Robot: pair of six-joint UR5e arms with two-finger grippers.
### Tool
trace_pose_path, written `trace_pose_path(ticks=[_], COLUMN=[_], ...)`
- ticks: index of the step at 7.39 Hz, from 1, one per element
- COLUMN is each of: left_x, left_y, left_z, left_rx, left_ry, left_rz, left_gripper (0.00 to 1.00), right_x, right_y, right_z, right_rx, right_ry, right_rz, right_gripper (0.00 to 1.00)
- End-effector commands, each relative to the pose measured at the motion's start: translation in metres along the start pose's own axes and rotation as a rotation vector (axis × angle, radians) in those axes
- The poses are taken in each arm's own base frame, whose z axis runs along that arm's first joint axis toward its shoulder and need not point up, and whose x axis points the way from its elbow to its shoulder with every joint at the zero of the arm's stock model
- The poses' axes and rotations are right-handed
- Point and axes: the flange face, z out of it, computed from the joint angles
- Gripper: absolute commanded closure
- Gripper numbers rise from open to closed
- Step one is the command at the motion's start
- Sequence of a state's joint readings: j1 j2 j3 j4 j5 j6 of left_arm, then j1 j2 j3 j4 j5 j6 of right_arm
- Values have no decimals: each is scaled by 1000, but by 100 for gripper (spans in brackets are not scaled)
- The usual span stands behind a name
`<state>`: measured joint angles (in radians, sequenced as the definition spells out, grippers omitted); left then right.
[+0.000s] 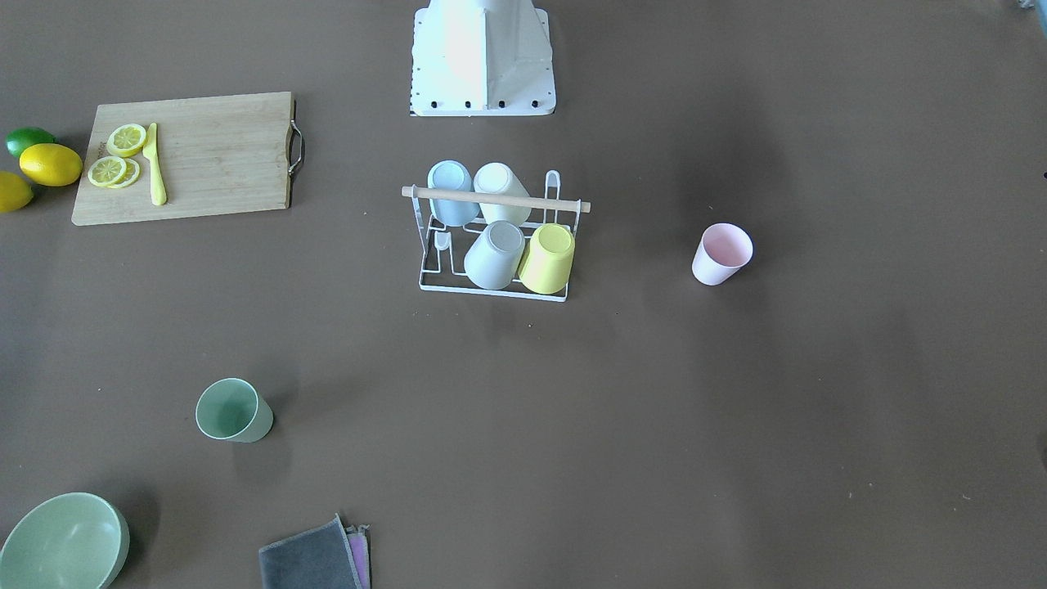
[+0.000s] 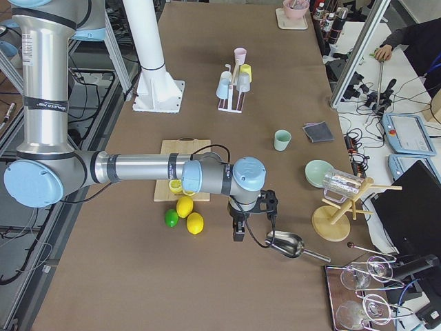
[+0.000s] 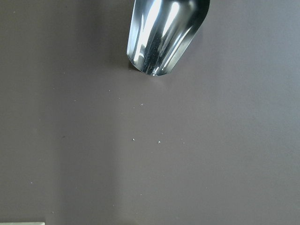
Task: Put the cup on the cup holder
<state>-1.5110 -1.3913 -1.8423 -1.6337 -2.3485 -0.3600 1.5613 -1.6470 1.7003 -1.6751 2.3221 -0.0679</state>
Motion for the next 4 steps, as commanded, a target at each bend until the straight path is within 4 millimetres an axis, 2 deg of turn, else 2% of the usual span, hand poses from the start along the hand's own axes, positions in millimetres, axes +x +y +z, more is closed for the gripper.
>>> trace_pose_path(ticks=[1,4], left_x=[0,1], left_y=[0,0], left_z=[0,0], left_rx=[0,-2], left_ry=[0,1], left_rz=[0,1], left_gripper=[1,1], right_x=[2,2], right_y=[0,1], right_z=[2,3], right_rx=[-5,-6], right_ry=[-1,-1], right_rz=[7,9], right_gripper=[0,0])
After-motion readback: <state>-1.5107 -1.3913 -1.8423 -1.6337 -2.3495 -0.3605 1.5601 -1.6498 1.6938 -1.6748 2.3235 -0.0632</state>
